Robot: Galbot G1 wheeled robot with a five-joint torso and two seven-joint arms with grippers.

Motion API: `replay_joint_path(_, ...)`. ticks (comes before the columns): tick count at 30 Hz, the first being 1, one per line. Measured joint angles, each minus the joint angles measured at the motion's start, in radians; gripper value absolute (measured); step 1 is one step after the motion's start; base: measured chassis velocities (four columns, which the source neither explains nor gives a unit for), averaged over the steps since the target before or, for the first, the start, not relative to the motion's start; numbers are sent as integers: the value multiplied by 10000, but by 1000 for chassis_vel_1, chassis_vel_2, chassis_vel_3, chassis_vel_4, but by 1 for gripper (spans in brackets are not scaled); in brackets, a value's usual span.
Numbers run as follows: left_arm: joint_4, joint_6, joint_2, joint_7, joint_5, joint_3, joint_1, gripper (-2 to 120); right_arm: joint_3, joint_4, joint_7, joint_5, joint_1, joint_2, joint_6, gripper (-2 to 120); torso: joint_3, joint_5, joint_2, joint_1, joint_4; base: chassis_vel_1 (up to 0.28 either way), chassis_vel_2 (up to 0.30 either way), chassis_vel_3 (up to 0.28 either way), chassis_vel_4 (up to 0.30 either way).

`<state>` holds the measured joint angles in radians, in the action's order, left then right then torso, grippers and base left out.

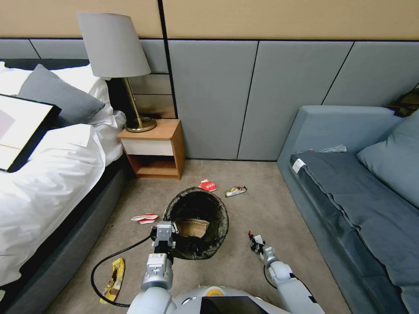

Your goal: Pick up the trash bin, then pick up the garbage from the floor and place it into the trash bin.

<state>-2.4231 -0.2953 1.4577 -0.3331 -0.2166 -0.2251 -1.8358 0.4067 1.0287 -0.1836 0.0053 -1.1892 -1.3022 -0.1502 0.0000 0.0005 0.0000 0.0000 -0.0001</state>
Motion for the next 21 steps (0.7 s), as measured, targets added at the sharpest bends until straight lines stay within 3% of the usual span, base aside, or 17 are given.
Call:
replay_joint_path(5,0,4,1,0,1,-1,8,1,69,286,171,45,-24,16,-232,0,1,-13,0,0,-6,0,0,0,0)
replay_joint_path(9,51,10,3,0,5,4,25,1,119,1185,337,80,-221,-54,-865,0,1,-7,0,0,-3,0,0,0,0)
replay_joint_path(12,115,11,-1,1,17,30,32,1,131,2825,429,354,-615,-148,-1469,0,1,-5,0,0,-3,0,0,0,0)
replay_joint_path(14,124,11,-5,3,23,35,33,1,127,3158,431,410,-686,-170,-1598,0,1,-5,-1,0,0,0,0,0,0)
replay_joint_path(16,144,8,-31,32,27,7,30,1,46,4965,242,772,-1058,-182,-2068,0,1,-4,0,1,-3,0,0,0,0)
replay_joint_path(20,164,6,-45,40,26,0,28,1,-14,5988,38,999,-1189,-137,-2179,0,0,-5,0,0,5,0,0,0,0)
replay_joint_path(21,181,4,-48,44,25,1,26,1,-81,6843,-173,1187,-1301,-68,-2237,0,0,-11,0,0,1,0,0,0,0)
